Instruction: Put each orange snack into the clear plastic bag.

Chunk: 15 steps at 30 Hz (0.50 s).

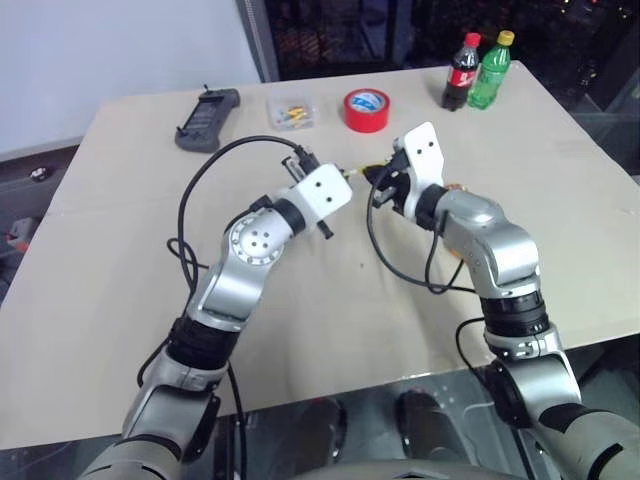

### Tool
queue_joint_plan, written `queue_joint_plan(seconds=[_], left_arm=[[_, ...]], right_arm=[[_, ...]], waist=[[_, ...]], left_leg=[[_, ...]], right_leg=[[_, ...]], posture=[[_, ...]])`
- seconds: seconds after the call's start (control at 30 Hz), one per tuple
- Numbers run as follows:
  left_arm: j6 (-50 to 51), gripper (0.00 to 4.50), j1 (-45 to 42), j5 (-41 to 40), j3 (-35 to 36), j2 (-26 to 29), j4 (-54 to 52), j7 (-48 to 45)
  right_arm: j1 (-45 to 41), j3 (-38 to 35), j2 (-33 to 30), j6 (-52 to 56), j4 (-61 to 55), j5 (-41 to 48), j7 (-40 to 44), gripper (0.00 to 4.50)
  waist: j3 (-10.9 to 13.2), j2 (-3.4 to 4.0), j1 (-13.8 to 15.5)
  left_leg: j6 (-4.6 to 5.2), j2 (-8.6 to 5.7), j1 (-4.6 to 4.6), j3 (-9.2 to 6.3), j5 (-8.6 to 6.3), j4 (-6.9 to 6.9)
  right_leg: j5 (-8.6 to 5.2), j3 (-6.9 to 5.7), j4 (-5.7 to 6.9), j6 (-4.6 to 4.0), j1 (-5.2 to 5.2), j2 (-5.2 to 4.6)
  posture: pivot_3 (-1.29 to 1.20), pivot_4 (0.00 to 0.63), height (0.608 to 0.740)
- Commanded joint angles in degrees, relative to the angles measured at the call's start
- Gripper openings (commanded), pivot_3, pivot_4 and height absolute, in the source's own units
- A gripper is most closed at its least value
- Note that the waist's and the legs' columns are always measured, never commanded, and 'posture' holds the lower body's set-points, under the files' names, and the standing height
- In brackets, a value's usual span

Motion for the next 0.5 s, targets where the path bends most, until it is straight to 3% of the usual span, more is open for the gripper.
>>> queue_joint_plan(seconds=[0.03,0.3,0.5], left_arm=[[-1.10,0.32,0.80,-0.22,0.67,0.16,-3.69,-0.97],[-5.50,0.32,5.84,-0.94,0.63,2.53,-6.89,-4.96],[-8.97,0.32,8.19,-2.39,3.42,5.55,-6.78,-6.98]], right_arm=[[-0.85,-0.02,0.47,-0.59,-0.74,0.87,-0.58,0.07],[-2.57,-8.31,8.19,-2.25,11.76,4.02,-8.68,0.07],[0.28,10.33,-4.50,-28.57,15.58,-15.78,-4.56,0.07]], waist=[[0.00,0.00,-0.03],[-0.01,0.01,-0.08],[-0.01,0.02,0.09]], left_leg=[[0.00,0.00,0.00,0.00,0.00,0.00],[0.00,0.03,0.04,0.03,0.00,-0.01],[0.00,-0.03,0.02,0.06,0.00,0.01]], right_leg=[[0.00,0.00,0.00,0.00,0.00,0.00],[0.01,0.05,0.04,-0.02,-0.01,0.04],[0.01,0.03,-0.02,-0.02,-0.04,0.00]], posture=[[0.00,0.150,0.740],[0.00,0.150,0.740],[0.00,0.150,0.740]])
